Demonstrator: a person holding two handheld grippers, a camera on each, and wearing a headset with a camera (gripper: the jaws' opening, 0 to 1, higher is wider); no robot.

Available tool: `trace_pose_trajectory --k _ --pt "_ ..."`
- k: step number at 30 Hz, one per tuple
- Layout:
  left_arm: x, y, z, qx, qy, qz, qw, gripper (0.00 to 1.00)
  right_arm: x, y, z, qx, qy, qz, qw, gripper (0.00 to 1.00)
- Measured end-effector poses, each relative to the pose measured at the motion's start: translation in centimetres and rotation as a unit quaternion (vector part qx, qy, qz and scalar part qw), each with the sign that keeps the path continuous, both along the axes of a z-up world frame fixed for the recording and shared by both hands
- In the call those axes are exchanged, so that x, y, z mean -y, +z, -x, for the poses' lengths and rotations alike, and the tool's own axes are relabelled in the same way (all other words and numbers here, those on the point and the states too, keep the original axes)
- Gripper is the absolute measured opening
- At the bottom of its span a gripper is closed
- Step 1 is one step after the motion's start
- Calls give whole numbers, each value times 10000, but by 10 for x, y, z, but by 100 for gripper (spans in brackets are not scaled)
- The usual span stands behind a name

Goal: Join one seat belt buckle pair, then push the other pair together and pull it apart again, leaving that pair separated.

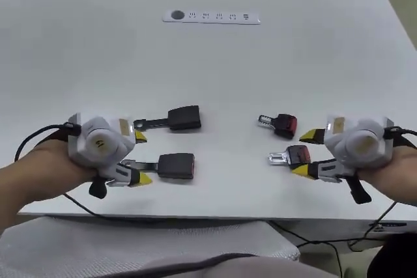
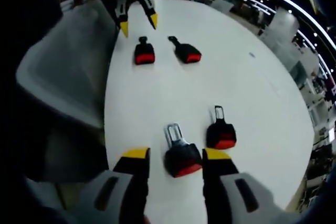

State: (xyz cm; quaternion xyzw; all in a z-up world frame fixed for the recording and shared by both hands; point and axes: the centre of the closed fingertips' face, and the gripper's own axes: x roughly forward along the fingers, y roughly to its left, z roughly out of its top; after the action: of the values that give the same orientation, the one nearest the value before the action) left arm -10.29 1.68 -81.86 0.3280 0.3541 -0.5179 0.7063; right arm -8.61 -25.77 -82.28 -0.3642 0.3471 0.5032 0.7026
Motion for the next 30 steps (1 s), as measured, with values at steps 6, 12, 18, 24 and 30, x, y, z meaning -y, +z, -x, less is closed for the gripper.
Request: trace_pose_trajectory --k 6,12,18,24,30 --pt "14 -8 -6 -123 -176 -51 9998 51 14 -9 -14 -73 -11 231 9997 40" --pt "25 -21 -9 -178 -561 -80 9982 45 19 -12 -13 -144 15 293 9995 40" --pt "29 -24 -11 -291 -612 -139 9976 45 18 -20 -13 -309 185 337 9988 39" --pt "31 -34 -9 -339 -759 -255 9962 37 18 -39 -17 -457 508 594 9959 34" --pt "24 -46 -2 -197 -1168 -894 9889 31 22 -44 -16 -637 667 748 9929 32"
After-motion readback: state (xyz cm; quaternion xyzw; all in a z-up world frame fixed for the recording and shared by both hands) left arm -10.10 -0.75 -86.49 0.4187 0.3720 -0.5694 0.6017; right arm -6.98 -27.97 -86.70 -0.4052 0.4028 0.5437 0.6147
